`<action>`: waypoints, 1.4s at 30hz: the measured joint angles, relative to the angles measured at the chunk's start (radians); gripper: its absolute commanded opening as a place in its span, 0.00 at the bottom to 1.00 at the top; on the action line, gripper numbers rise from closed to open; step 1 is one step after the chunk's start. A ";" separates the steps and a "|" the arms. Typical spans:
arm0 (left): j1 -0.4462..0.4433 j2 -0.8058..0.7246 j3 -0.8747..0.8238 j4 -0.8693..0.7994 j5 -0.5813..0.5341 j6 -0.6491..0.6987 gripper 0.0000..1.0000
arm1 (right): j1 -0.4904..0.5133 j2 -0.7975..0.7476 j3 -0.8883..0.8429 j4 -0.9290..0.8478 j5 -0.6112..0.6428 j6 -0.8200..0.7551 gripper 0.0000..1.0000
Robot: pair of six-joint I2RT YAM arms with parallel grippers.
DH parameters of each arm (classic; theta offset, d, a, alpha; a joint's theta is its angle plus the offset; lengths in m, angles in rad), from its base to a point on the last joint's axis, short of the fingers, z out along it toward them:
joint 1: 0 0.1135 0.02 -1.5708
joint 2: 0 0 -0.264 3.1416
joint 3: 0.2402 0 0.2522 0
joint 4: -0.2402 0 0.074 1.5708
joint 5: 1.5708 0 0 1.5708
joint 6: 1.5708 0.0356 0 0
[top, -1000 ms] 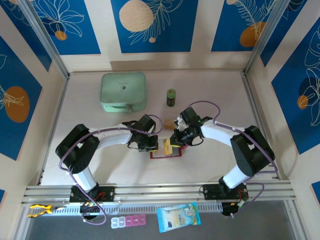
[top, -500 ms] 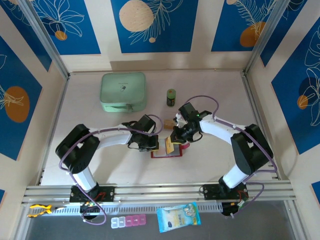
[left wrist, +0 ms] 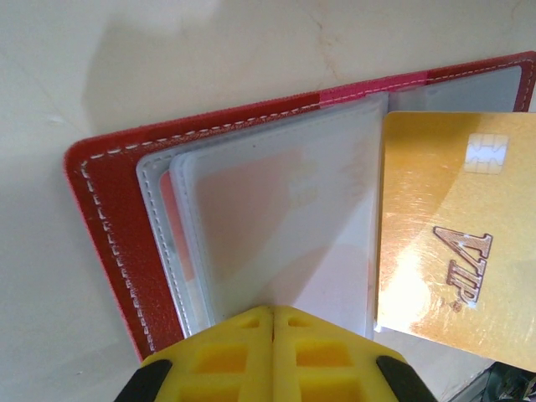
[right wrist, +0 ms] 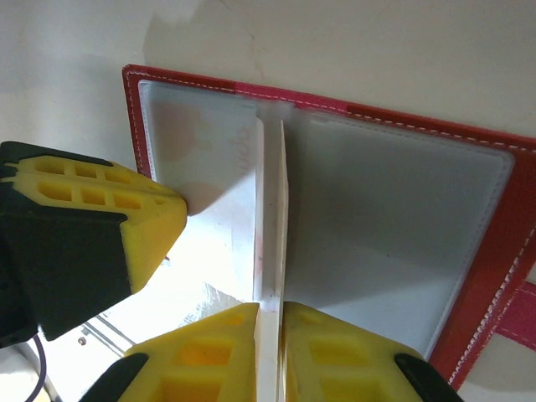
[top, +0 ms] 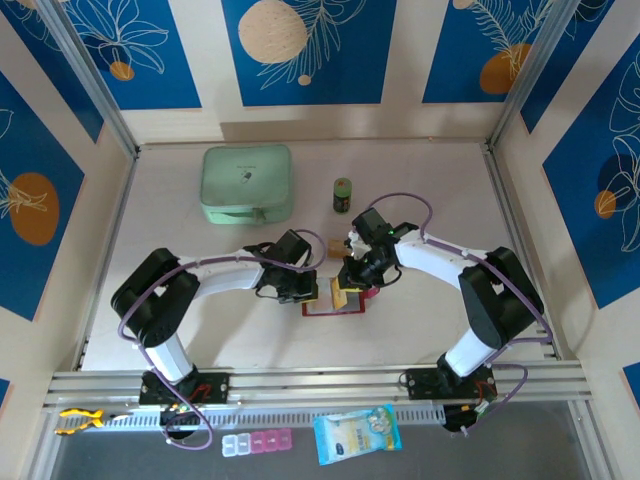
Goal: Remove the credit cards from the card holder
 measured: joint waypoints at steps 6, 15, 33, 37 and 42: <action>0.000 0.000 -0.003 0.010 0.002 0.000 0.03 | 0.011 0.000 0.000 -0.003 0.016 0.020 0.14; 0.000 0.000 -0.003 0.011 0.001 0.000 0.05 | 0.014 -0.015 0.000 -0.011 0.033 0.039 0.08; 0.019 -0.155 -0.002 -0.063 -0.030 0.004 0.06 | 0.001 -0.123 0.097 -0.136 0.080 -0.327 0.00; 0.052 -0.209 -0.002 -0.094 -0.046 0.016 0.06 | -0.013 -0.134 0.142 -0.169 0.122 -0.540 0.00; 0.090 -0.247 0.002 -0.128 -0.056 0.027 0.06 | -0.018 -0.132 0.230 -0.217 0.158 -0.833 0.00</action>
